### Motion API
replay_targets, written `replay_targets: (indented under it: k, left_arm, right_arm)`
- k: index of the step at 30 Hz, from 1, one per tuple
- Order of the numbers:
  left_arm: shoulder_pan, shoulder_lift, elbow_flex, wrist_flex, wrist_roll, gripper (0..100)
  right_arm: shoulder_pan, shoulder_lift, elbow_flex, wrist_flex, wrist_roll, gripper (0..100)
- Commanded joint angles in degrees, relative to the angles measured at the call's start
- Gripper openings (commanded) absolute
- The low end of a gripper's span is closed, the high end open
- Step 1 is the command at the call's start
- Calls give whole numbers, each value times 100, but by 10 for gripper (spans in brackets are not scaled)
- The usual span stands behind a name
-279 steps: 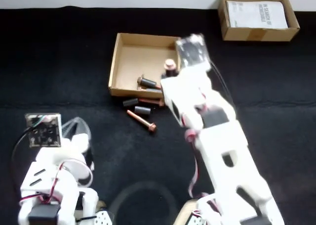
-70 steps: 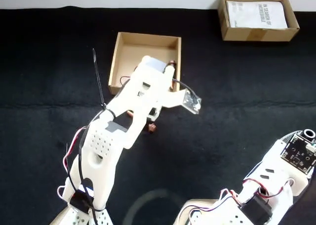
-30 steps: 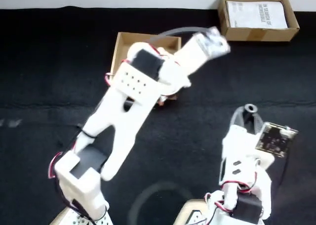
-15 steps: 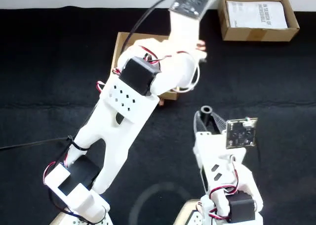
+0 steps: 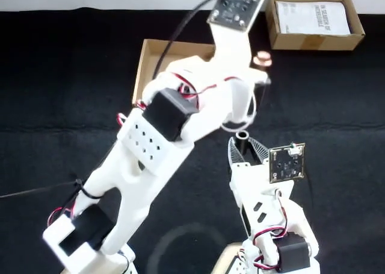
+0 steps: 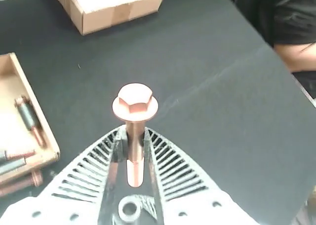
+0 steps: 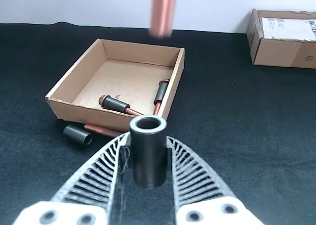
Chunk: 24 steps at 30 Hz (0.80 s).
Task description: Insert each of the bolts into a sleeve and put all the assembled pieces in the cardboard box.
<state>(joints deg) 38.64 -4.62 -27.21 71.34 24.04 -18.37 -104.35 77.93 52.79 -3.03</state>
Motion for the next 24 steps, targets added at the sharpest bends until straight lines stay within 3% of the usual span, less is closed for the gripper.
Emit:
replay_targets:
  k: [1,11,24]
  left_arm:
    - [31,-611,743,-334,35,9]
    - [-110,-1947,3793,-2980,18,9]
    - [-189,-1982,3916,-2804,18,9]
  right_arm:
    - [-31,4,-259,13,-18,8]
    - [-31,4,-268,4,-18,8]
    - [4,4,-251,4,-18,8]
